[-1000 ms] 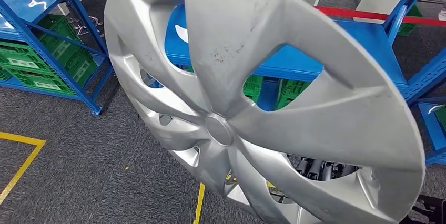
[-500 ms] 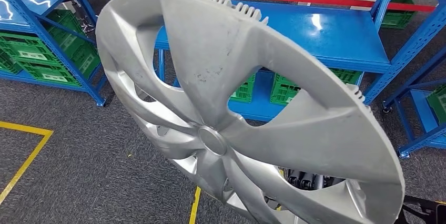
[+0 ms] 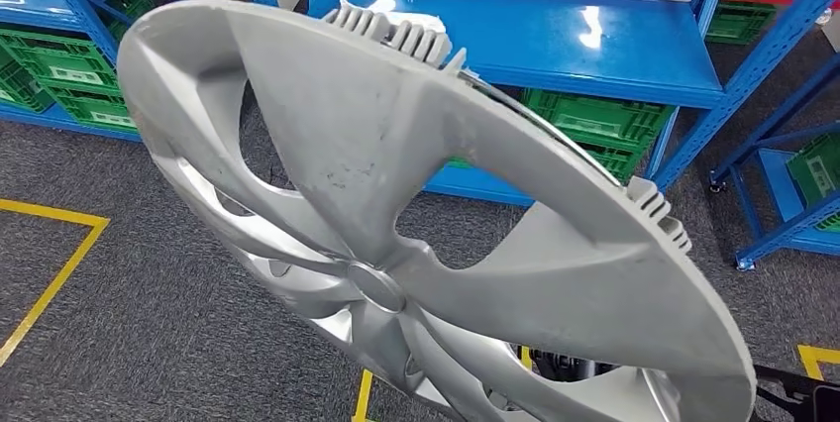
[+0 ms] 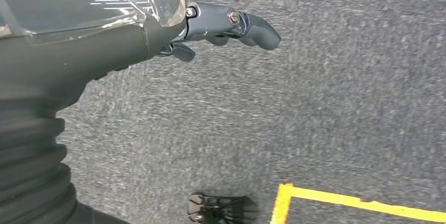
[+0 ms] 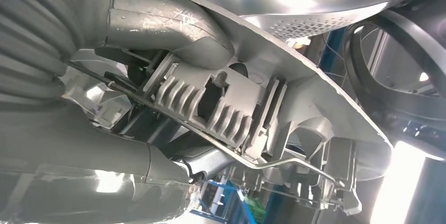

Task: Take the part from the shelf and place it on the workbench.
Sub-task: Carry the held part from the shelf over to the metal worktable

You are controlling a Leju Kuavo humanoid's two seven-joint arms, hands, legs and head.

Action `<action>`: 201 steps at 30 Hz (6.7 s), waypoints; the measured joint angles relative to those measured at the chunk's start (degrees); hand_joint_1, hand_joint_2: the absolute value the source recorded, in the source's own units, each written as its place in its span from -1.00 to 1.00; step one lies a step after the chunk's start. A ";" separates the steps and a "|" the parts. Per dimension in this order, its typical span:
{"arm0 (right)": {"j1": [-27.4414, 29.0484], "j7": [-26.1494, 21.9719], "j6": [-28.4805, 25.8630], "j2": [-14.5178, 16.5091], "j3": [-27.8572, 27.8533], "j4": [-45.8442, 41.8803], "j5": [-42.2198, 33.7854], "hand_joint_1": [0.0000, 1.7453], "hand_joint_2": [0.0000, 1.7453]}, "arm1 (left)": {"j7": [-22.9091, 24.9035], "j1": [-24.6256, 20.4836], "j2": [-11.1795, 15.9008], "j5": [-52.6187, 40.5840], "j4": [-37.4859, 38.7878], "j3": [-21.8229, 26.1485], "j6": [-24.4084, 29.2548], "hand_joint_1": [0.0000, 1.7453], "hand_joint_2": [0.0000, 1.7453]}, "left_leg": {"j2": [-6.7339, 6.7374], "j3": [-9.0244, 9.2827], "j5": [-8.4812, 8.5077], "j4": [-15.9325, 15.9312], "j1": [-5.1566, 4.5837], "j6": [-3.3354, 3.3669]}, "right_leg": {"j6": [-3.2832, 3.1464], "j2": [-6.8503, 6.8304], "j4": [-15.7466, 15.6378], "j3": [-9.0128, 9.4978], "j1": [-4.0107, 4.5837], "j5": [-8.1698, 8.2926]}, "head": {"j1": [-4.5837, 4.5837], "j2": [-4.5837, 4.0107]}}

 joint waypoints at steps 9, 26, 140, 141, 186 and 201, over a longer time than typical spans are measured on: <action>-1.29 -0.37 -0.54 -0.36 0.74 0.32 0.74 1.00 1.00 | 2.01 1.00 -0.04 3.16 -0.33 -0.17 1.10 -1.00 1.00 | -0.20 -4.97 -5.99 9.17 0.66 -3.05 | -3.56 -0.12 -10.81 3.84 0.25 0.01 | -0.05 0.00; -1.93 -1.10 -1.59 -1.42 1.37 0.72 2.67 1.00 1.00 | 2.03 0.37 -0.04 2.37 -0.38 -1.24 1.81 -1.00 1.00 | 0.07 5.71 -3.02 -2.30 -0.32 0.86 | -2.37 0.03 2.78 -6.85 0.18 -2.90 | 0.29 0.00; -3.56 -3.89 -2.46 -2.51 0.40 1.83 5.89 1.00 1.00 | 4.12 -0.36 -0.03 -1.60 -0.56 -0.88 1.88 -1.00 1.00 | 0.76 4.06 -4.75 2.77 0.11 -1.89 | -3.74 -0.45 -11.94 5.37 1.33 -0.23 | 0.40 0.01; -3.63 -3.71 -2.46 -2.51 0.44 1.88 6.21 1.00 1.00 | 4.13 -0.37 0.03 -1.39 -0.63 -0.91 1.88 -1.00 1.00 | 1.11 4.41 -4.87 1.72 -0.16 -1.54 | -3.54 -0.76 -11.93 5.13 1.42 -0.13 | 0.39 0.01; -5.68 -5.72 -2.65 -6.19 4.20 2.23 12.50 1.00 1.00 | 2.74 -1.26 -0.03 -1.54 -1.43 1.88 -2.85 -1.00 1.00 | -6.63 2.45 -4.02 2.15 0.10 -0.49 | -0.92 3.02 -8.34 -0.25 -0.03 1.40 | 0.61 0.00; -4.87 -9.80 -1.99 -5.46 4.24 2.05 13.21 1.00 1.00 | -1.08 -3.29 -0.01 -5.39 -2.19 7.54 -9.06 -1.00 1.00 | 3.68 1.07 -4.52 3.86 0.27 -2.38 | -3.04 -5.25 -9.31 1.08 0.76 0.90 | 0.08 -0.02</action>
